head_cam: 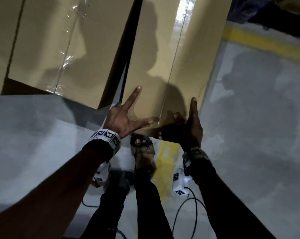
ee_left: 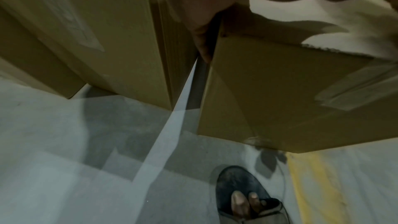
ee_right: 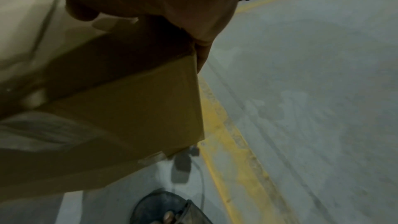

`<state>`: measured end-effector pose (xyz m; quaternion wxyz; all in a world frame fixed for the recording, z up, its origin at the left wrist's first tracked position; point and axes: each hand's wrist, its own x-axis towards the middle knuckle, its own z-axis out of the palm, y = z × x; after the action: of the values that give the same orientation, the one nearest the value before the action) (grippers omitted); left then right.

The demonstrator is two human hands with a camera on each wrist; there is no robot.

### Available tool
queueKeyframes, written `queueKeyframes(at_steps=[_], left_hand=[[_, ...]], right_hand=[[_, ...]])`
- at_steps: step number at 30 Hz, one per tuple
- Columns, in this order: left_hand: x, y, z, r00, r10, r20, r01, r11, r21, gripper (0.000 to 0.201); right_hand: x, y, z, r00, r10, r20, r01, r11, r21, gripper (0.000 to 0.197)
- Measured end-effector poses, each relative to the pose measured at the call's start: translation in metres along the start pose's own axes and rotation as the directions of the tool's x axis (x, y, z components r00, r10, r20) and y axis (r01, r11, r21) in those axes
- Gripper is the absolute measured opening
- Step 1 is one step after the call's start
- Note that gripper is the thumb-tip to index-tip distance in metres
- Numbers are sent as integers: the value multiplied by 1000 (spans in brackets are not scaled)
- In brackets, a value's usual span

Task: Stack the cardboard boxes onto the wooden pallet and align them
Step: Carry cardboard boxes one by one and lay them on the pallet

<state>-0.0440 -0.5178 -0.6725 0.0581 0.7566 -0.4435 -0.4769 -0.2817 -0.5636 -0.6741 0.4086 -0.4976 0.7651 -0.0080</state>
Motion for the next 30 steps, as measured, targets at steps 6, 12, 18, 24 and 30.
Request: queueKeyframes(at_steps=[6,12,18,24,30], left_hand=[[-9,38,-29,989,85,-124,-73,992,102,118],[-38,99,-80,976,170,-136,-153,979,133,118],[-117,175,-159,952,247,-180,-223,964,145,122],[-218,259,-261,849,394,-352,-350,919,183,125],[-338,327,-353,775,405,-485,-369,913,172,126]], right_hand=[[-18,-23,-34,997,-44,-65,41,998,-44,89],[-61,-56,-96,988,-67,-140,63,998,-27,104],[-131,-126,-197,954,-192,-231,199,980,11,107],[-219,-212,-313,880,-347,-325,373,927,20,104],[-314,-288,-411,802,-487,-346,536,842,59,106]])
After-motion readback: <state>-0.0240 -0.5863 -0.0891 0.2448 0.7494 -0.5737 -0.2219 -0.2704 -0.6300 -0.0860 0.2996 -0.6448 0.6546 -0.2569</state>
